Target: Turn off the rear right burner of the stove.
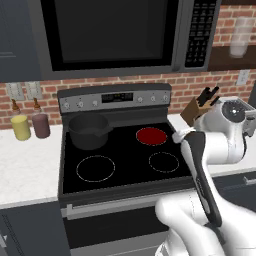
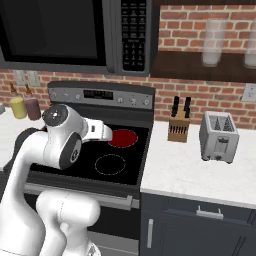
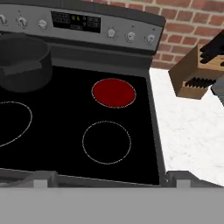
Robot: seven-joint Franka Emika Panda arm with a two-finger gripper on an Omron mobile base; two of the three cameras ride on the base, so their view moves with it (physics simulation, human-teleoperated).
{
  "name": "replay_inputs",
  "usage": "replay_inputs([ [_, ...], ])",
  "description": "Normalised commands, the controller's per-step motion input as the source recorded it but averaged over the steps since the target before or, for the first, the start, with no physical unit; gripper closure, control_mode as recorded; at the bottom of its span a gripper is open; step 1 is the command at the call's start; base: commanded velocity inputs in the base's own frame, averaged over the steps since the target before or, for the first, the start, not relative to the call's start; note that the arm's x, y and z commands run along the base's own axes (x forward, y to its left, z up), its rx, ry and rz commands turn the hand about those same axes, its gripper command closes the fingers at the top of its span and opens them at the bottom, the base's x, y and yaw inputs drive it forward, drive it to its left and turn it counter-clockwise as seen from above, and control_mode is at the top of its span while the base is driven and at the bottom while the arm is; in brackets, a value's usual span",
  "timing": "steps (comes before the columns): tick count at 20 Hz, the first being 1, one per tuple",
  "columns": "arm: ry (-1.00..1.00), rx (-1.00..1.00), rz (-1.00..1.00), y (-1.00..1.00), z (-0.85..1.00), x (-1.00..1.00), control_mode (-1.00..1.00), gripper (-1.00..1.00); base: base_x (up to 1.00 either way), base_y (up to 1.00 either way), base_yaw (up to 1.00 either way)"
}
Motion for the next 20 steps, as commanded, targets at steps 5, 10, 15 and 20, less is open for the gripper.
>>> replay_inputs([
  [5, -0.45, -0.07, 0.07, -0.25, -0.16, 0.0, -1.0, -1.0, 0.0, 0.0, 0.0],
  [10, -0.41, -0.02, 0.02, -0.16, -0.06, 0.1, -1.0, -1.0, 0.0, 0.0, 0.0],
  [15, -0.27, -0.03, 0.0, 0.0, -0.12, 0.26, -1.0, -1.0, 0.0, 0.0, 0.0],
  [20, -0.04, -0.05, -0.02, 0.02, -0.09, 0.61, -1.0, -1.0, 0.0, 0.0, 0.0],
])
